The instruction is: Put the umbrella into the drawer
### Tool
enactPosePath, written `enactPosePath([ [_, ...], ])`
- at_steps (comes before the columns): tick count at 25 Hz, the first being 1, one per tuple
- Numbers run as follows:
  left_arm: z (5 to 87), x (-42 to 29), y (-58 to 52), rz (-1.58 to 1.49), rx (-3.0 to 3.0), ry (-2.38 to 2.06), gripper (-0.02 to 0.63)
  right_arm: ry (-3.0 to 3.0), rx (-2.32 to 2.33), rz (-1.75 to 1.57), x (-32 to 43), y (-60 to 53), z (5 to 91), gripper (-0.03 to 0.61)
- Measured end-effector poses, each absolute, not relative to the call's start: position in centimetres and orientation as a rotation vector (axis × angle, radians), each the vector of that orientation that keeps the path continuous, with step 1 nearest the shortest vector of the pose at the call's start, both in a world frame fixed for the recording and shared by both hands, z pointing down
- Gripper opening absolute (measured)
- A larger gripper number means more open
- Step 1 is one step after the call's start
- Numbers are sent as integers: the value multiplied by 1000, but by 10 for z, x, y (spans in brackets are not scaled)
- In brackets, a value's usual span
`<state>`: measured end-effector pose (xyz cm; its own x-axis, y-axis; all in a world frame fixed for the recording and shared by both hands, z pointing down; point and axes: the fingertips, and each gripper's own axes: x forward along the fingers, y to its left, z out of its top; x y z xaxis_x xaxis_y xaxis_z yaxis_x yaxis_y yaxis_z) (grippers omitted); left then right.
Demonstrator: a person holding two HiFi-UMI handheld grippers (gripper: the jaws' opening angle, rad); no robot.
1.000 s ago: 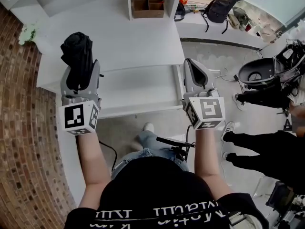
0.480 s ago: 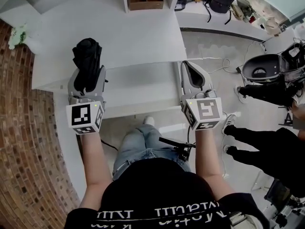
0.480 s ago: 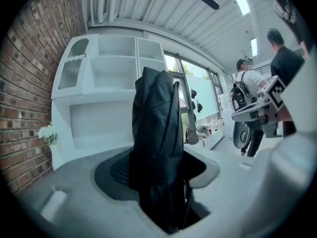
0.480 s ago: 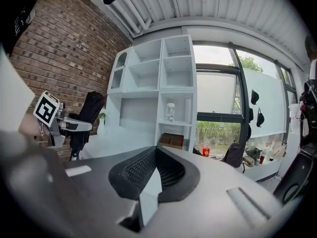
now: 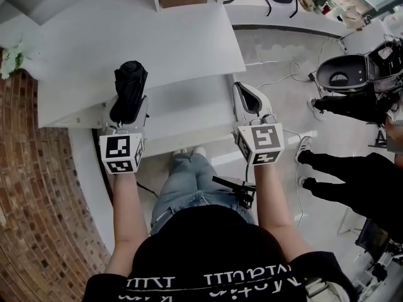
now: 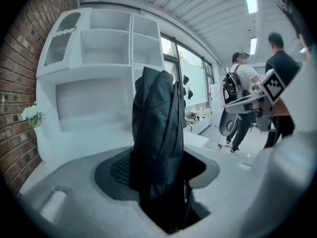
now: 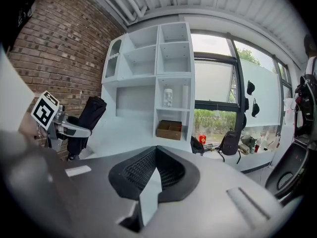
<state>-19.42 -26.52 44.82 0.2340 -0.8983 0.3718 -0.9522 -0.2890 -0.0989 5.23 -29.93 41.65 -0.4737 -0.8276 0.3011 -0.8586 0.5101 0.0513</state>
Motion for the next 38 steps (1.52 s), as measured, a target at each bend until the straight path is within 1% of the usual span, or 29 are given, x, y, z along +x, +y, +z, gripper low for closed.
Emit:
enactPosePath([
  [9, 502, -185, -266, 718, 2379, -1544, 239, -2399, 1447, 222, 45, -294, 438, 11],
  [17, 554, -165, -262, 1029, 2445, -1227, 239, -2357, 1482, 246, 46, -290, 446, 11],
  [28, 616, -132, -256, 1312, 2473, -759, 241, -2301, 1531, 253, 58, -291, 447, 11],
  [38, 662, -112, -258, 1463, 2390, -505, 242, -2238, 1554, 271, 76, -287, 455, 11],
])
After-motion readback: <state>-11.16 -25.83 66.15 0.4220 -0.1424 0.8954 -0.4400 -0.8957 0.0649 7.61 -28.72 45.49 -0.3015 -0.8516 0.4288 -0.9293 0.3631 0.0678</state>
